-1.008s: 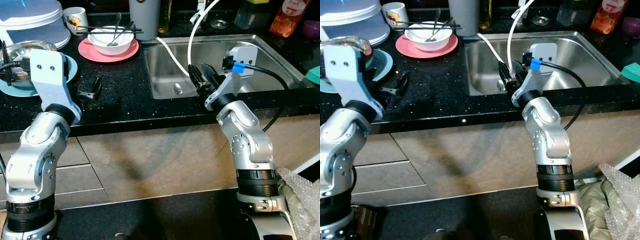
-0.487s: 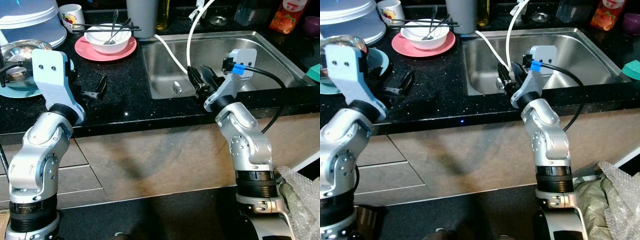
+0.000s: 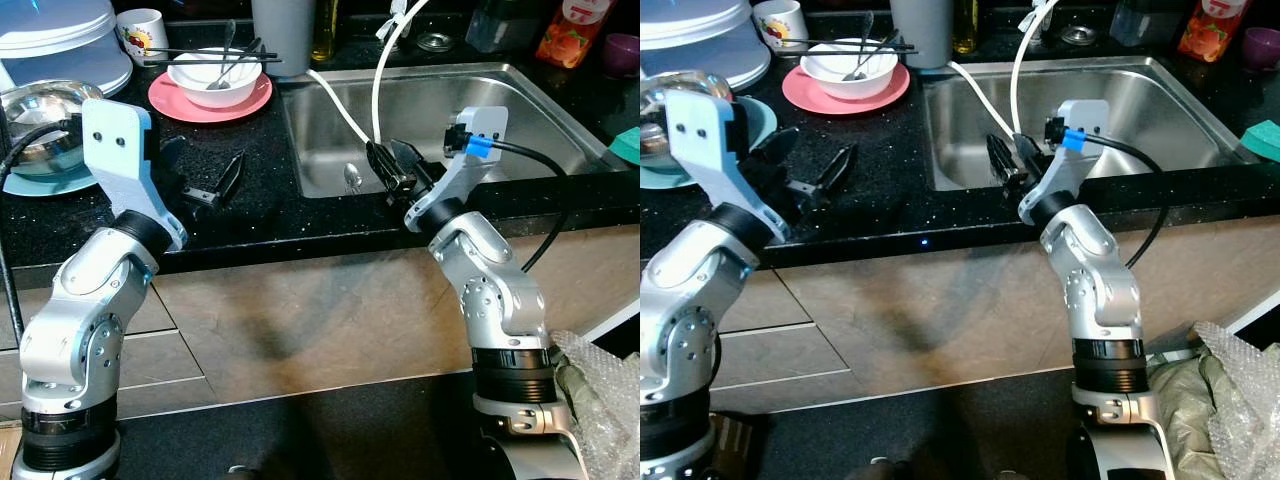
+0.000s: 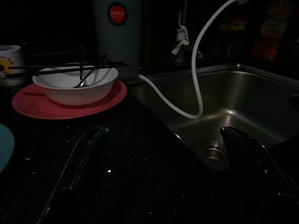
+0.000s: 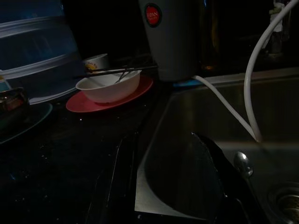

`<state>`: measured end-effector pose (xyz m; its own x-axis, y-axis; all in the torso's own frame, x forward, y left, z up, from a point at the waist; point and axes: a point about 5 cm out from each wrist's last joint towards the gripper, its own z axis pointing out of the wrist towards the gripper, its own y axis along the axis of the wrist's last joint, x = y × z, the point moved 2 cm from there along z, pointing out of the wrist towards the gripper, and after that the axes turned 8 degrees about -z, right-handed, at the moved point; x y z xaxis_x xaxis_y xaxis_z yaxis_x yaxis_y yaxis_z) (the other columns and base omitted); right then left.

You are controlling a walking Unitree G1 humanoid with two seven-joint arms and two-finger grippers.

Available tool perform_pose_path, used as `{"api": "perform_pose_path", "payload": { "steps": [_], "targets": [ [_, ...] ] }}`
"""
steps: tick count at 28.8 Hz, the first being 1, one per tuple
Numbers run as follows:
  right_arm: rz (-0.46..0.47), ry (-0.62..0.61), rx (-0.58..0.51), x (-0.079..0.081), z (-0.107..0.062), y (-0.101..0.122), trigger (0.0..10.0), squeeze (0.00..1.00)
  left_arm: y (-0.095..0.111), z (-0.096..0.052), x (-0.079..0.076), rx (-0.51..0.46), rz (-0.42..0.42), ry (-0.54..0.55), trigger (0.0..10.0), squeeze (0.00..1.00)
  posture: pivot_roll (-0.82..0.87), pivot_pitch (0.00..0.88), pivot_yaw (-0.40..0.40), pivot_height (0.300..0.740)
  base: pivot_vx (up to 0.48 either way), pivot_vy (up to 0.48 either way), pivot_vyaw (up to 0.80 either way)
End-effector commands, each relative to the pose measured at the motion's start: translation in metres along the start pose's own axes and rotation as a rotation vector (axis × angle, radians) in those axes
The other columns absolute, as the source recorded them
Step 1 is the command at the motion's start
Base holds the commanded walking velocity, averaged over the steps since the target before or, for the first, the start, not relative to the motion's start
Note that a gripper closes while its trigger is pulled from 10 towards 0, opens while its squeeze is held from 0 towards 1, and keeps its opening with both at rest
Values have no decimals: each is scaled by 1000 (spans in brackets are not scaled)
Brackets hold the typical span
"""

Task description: Kitchen organization

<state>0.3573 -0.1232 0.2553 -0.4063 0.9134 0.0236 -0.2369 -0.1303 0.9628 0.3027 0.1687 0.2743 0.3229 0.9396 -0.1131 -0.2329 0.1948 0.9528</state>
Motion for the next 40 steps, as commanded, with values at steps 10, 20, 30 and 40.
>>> {"api": "perform_pose_path", "payload": {
  "steps": [10,20,30,40],
  "targets": [
    [-25,-65,-3,-6,0,2,10000,0,-8,-6,34,39,38,249,10000,0,44,82,-20,740,0,0,0],
    [-49,-100,3,-11,1,1,10000,0,-7,-7,34,36,125,266,10000,0,51,96,-24,740,0,0,0],
    [-59,-106,11,-11,1,0,10000,0,-8,-7,31,47,137,248,10000,0,50,101,-21,740,59,0,0],
    [-63,-105,13,-12,1,-1,10000,0,-6,-8,31,29,129,245,10000,0,52,102,-23,740,446,0,0]
  ]
}}
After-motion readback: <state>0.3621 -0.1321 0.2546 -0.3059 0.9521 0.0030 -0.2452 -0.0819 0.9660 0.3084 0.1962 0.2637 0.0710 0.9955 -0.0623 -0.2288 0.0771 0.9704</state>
